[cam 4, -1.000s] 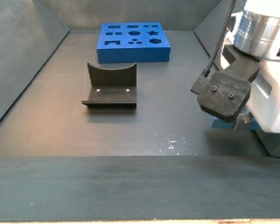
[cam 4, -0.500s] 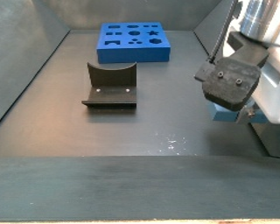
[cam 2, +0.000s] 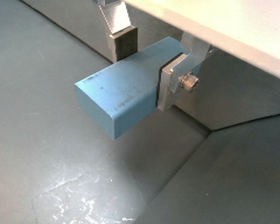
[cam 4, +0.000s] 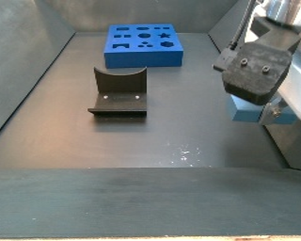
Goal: Pick up the rectangle object. Move up. Place the rectangle object on the fixture. Regrasp the rectangle object. Move to above the board. Insert the rectangle object.
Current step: Place the rectangle object on the fixture.
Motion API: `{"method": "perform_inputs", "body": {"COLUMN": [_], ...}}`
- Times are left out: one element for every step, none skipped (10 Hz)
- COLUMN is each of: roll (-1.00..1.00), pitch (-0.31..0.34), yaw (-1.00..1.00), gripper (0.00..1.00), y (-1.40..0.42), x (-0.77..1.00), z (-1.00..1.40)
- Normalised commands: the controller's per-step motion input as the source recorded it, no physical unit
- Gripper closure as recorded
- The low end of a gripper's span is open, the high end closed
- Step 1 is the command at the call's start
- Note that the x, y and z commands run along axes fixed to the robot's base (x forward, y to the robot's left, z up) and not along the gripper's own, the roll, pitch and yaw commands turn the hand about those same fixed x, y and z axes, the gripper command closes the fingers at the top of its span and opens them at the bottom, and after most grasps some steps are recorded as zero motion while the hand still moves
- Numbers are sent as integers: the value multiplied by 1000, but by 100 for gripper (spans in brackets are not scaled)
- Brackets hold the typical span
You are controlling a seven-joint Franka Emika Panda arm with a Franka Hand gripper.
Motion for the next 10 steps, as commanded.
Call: {"method": "perform_inputs", "body": {"roll": [199, 186, 166, 148, 131, 125, 136, 129, 111, 107], "pitch": [198, 194, 175, 163, 148, 145, 147, 146, 144, 144], "yaw": [22, 21, 17, 16, 19, 19, 16, 17, 15, 18], "gripper": [100, 100, 100, 100, 100, 100, 100, 100, 100, 100], "y": [-6, -10, -5, -6, -4, -1, 3, 1, 4, 6], "x": [-41, -43, -45, -45, -44, -44, -38, -35, -29, -25], "z": [1000, 1000, 1000, 1000, 1000, 1000, 879, 813, 674, 565]}}
